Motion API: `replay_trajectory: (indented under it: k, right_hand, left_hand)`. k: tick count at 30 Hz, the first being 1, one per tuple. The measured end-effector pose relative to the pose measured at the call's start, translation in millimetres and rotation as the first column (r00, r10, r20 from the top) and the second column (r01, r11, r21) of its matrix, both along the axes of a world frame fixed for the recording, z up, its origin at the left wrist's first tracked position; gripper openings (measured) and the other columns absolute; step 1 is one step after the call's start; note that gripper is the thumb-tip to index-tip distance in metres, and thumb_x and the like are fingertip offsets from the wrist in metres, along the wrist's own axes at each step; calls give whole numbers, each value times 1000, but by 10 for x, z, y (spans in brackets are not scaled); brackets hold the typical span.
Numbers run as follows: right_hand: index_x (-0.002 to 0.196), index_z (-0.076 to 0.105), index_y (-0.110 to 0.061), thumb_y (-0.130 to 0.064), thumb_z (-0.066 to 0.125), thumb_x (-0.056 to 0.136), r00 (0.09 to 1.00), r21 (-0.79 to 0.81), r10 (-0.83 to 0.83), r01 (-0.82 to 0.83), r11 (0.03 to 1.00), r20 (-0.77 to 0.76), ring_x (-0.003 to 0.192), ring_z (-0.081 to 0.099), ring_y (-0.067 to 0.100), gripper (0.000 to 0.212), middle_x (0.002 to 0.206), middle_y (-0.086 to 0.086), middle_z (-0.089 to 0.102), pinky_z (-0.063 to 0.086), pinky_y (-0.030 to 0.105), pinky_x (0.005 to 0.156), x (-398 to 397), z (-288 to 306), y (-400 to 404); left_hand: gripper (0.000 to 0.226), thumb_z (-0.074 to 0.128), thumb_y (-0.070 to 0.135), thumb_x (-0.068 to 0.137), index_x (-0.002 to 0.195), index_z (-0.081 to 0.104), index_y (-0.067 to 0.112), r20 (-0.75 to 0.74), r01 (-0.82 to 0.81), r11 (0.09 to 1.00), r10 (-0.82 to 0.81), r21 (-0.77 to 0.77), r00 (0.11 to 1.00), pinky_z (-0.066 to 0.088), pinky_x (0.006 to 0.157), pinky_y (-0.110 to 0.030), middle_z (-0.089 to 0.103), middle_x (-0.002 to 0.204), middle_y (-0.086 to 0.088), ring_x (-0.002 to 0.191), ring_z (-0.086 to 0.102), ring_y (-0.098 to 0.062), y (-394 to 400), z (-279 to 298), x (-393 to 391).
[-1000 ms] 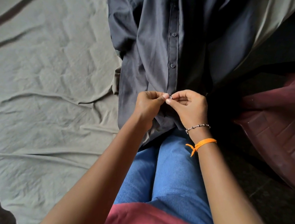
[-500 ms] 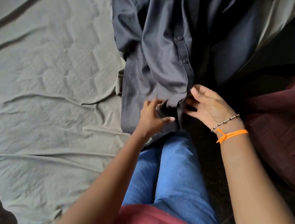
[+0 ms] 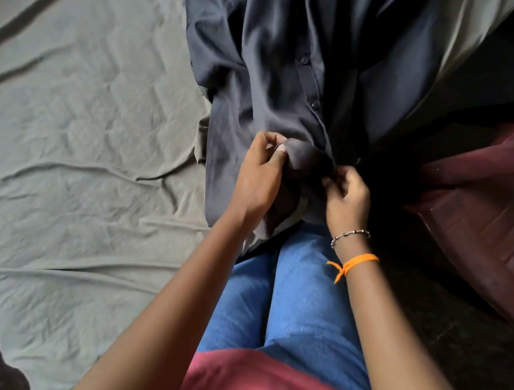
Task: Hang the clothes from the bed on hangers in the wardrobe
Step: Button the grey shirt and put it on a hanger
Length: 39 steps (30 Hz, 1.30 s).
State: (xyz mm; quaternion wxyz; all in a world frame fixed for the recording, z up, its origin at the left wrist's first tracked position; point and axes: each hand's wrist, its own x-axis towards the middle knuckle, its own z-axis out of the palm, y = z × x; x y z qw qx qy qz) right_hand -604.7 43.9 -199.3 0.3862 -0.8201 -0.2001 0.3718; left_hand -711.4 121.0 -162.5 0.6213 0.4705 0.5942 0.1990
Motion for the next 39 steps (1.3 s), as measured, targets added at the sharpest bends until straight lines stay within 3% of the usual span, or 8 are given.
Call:
replay_trajectory:
  k: [6,9,12,17,21,26,29,39]
  right_hand:
    - [114,44,-7,-19,56,93,966,29,-202,209,978,-159,76,51,-3,27,91,-2,51,38,11,73,189,299,141]
    - [112,33,-13,-30,73,75,989,-154,113,-97,983,97,77,51,23,57,82,-6,48,41,32,72,193,389,127]
    - [97,29,-14,-13,61,75,973,-209,95,-49,977,212,73,45,29,39,76,1,43,34,35,66,211,383,134]
    - [80,63,1,6,56,76,972,-170,168,-140,975,165,74,46,15,10,93,7,45,39,12,72,319,250,6]
    - [85,74,-8,1,65,76,940,-184,149,-95,978,307,93,49,17,16,99,7,49,33,17,89,359,240,-150]
    - [89,65,-4,5,64,81,992,-24,16,-19,1000,-128,72,57,8,13,77,8,64,46,13,66,294,450,-126]
    - [95,59,-9,6,67,79,927,-27,-43,35,999,-373,72,63,10,23,78,5,65,53,21,72,195,529,-115]
    - [72,63,-21,-3,74,76,949,-58,-42,25,998,-311,56,59,-6,21,67,-4,64,44,8,53,107,598,-161]
  left_hand:
    - [45,59,5,75,108,31,14,-345,346,918,-266,196,900,35,68,-24,50,96,-5,82,52,-24,-165,105,-116]
    - [47,68,12,76,111,37,6,-445,458,857,-324,236,835,37,70,-31,39,102,-1,89,49,-26,-195,61,-149]
    - [48,74,28,76,107,44,6,-547,552,806,-369,214,752,36,63,-33,35,103,-1,84,50,-28,-183,73,-157]
    - [25,74,31,77,89,64,11,-611,597,754,-343,273,714,45,61,-34,46,108,-6,82,53,-22,-180,25,-241]
    - [18,75,34,69,80,71,19,-740,632,672,-183,386,647,35,76,-34,58,102,-4,90,49,-31,-182,21,-266]
    - [18,76,15,73,88,69,8,-463,522,808,-367,271,807,43,69,-26,67,81,-3,77,62,-20,-152,140,-140]
    - [16,78,16,74,85,69,6,-338,473,865,-400,168,852,37,58,-10,58,63,10,58,52,4,-189,189,-66]
    - [9,68,13,86,77,67,13,0,168,981,-169,-97,986,50,50,-18,67,65,0,57,64,-5,-236,275,-28]
